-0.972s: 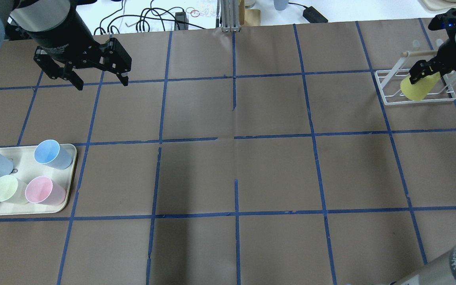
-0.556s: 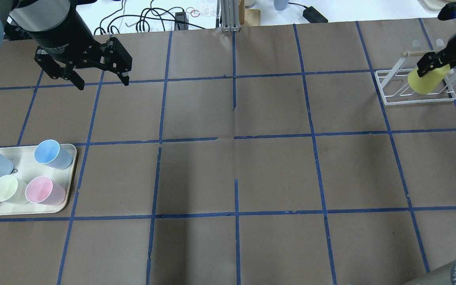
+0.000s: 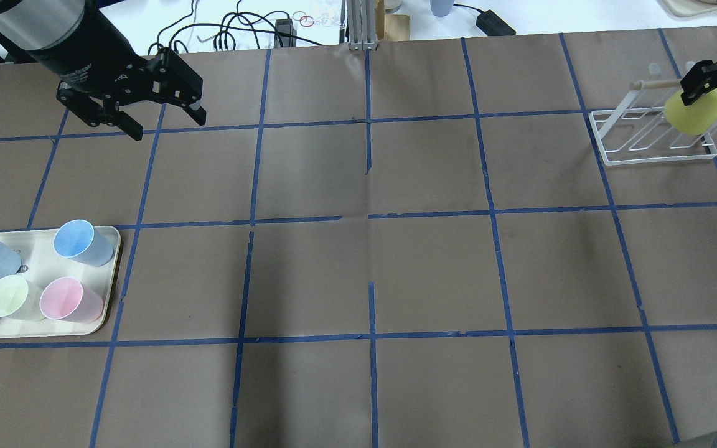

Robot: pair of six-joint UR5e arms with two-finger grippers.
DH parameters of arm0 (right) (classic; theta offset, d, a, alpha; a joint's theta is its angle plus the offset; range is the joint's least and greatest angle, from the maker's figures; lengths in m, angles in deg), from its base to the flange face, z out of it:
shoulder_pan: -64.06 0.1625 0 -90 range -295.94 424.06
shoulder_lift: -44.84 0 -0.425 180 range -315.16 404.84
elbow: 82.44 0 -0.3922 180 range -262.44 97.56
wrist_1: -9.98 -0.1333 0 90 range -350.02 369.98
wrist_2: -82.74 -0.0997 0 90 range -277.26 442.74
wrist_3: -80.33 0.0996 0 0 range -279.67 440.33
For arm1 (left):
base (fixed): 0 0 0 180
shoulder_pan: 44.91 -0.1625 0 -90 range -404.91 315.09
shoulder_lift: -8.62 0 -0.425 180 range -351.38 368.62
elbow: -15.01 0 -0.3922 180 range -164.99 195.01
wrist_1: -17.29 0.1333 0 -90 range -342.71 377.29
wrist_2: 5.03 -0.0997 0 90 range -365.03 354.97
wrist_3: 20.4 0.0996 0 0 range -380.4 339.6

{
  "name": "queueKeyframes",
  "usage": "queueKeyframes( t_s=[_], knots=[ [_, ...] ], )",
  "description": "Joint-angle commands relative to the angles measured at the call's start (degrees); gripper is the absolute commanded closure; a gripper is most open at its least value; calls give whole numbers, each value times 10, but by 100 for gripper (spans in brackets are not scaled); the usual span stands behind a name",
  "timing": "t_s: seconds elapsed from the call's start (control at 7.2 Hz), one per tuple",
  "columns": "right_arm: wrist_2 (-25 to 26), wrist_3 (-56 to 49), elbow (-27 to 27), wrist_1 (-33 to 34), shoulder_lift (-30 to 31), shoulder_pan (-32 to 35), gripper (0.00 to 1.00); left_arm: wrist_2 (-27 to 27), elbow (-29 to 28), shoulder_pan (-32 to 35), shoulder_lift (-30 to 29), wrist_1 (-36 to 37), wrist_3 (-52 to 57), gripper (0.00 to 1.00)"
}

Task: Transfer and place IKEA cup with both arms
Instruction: 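Lift the yellow cup off the rack with the right gripper toward the left gripper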

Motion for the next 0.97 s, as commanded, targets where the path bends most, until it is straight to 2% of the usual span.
queueKeyframes(
  t_s=[0.0,0.28,0.42,0.69,0.83],
  knots=[
    [-32,0,-5,-72,39,16,96,99,22,-62,-4,-14,58,0],
    [-111,61,-6,-144,57,88,100,191,64,-84,-6,0,64,0],
    [-157,140,-5,-156,65,127,100,254,80,-84,-6,21,58,0],
    [-163,294,-6,-148,65,238,100,404,89,-79,-2,21,56,0],
    [-242,341,-7,-151,69,256,100,467,93,-75,0,19,56,0]
  ],
)
